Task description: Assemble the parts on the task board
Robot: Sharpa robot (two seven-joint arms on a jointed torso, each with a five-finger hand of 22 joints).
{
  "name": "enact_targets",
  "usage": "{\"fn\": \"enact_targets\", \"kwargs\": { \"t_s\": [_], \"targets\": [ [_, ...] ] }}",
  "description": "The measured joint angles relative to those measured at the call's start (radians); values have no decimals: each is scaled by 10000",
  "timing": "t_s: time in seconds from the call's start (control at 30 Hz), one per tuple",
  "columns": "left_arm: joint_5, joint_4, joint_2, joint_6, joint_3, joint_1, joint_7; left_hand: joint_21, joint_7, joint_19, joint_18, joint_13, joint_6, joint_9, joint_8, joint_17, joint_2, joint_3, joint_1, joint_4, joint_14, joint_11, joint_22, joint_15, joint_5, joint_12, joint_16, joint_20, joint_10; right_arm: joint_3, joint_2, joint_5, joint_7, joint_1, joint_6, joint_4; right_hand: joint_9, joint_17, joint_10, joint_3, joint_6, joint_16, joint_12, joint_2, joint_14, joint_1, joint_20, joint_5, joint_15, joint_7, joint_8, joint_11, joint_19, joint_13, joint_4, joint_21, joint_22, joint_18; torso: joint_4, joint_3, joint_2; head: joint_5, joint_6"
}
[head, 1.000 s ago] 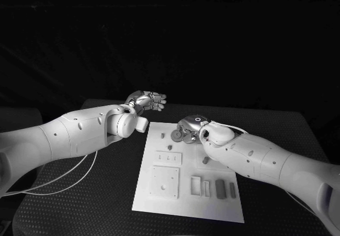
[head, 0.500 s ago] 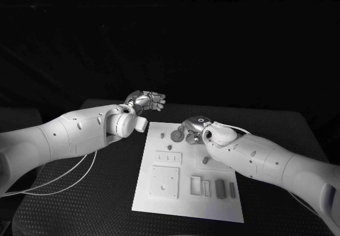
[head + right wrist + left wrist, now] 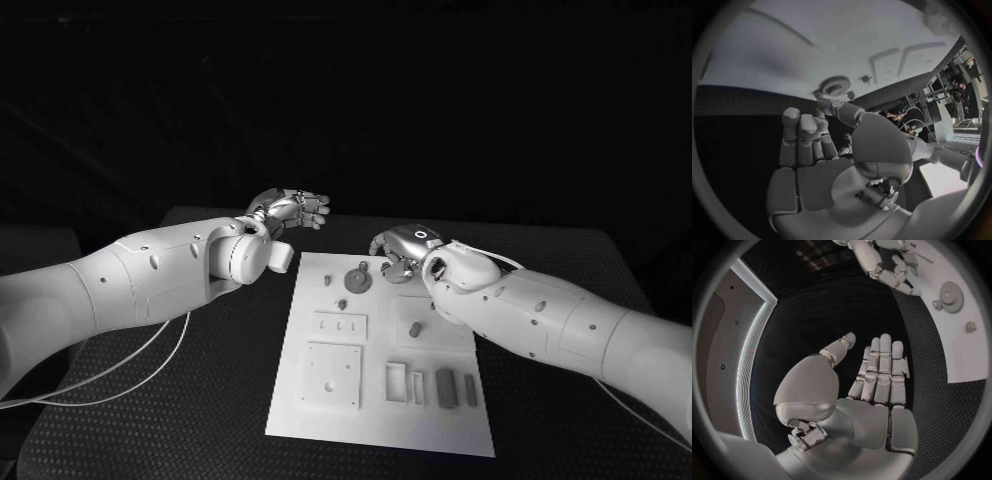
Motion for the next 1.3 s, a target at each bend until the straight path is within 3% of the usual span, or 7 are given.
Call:
{"fn": "enact_targets", "kwargs": {
  "t_s": [0.1, 0.3, 0.5, 0.83, 1.07, 1.17, 1.3],
  "targets": [
    [-13, -4, -55, -12, 0, 0, 5, 38, 0, 0, 0, 0, 0, 0, 0, 0, 0, 31, 0, -31, 0, 0, 0, 0, 0, 0, -40, 0, 0, 107, -540, 254, 169, 216, -297, 592, 31, -1, -57, -410, -11, -76, 0, -86, -20, -86, 1, -979, 90, 27, 85, 131, 1, -24, -23, -1, -51, -1, -17, 6, -9, -16, 65],
    [-45, -19, -210, -29, -4, -1, 7, 38, 0, 0, -1, 23, 0, 21, 0, 11, 0, 31, 0, -31, 0, 0, -1, 0, 0, 0, -41, 0, 0, 262, -1452, 729, 503, 442, -531, 1208, 48, -1, -38, -614, 4, -97, -8, -244, -29, -34, 16, -1376, 110, 68, 147, 179, 16, -37, 19, -1, -93, -44, -127, 72, -25, -22, 175],
    [-71, -17, -214, -30, -3, -1, 9, 38, -73, 0, -2, 45, 73, 34, 44, 22, 0, 31, 0, -31, 0, 32, -1, 0, 0, 0, -41, 0, 39, 363, -2080, 1751, 1038, 523, -367, 836, 48, -2, -91, -1313, 13, -105, -10, -309, -53, -99, 35, -1325, 200, 77, 151, 232, -47, -49, -39, -1, -112, -47, -278, 176, -44, -4, 284],
    [-291, 52, -259, -28, -1, -2, -9, 38, -89, -22, -2, 105, 199, 66, 126, 36, 0, 16, 0, -46, 0, -55, -3, 0, 0, 77, -41, 21, 237, 367, -2376, 3100, 1575, 495, 343, -216, 40, 61, -276, -2703, 27, -184, -17, -202, -199, -260, 125, -910, 260, 92, 202, 268, -383, -48, -70, -23, -128, -49, -481, 368, -79, 22, 355],
    [-340, 77, -238, -19, -3, -9, -8, 38, -89, -37, 0, 84, 199, 47, 126, 46, 0, 31, 0, -88, 0, 4, -3, 0, 0, 37, -80, 36, 178, 364, -2327, 3341, 1793, 251, 916, -748, -13, 94, -506, -3473, -15, -250, -19, -150, -488, -312, 214, -471, 243, 138, 144, 285, -688, -47, -71, -101, -142, -48, -529, 469, -93, -20, 337],
    [-353, 80, -216, -14, -5, -19, -8, 38, -89, -36, -1, 84, 199, 36, 126, 46, 0, 31, 0, -87, 0, 39, -4, 0, 0, 37, -80, 36, 142, 364, -2289, 3252, 1800, 159, 1045, -953, -40, 94, -558, -3146, -14, -252, -19, -214, -517, 239, 249, 524, 231, 139, 92, 232, -724, -50, -51, -159, -177, -49, -536, 501, -93, -28, 319],
    [-365, 107, -208, -2, -5, -19, -5, 38, -88, -36, -1, 74, 199, 36, 126, 55, 0, 31, 0, -87, 0, 39, -4, 0, 0, 0, -80, 36, 142, 365, -2228, 3169, 1806, -21, 1192, -1143, -75, 94, -605, -2969, -30, -252, -19, -334, -585, 428, 282, -52, 181, 154, 45, 185, -760, -72, -59, -162, -186, -46, -536, 525, -95, -41, 312]
  ]
}}
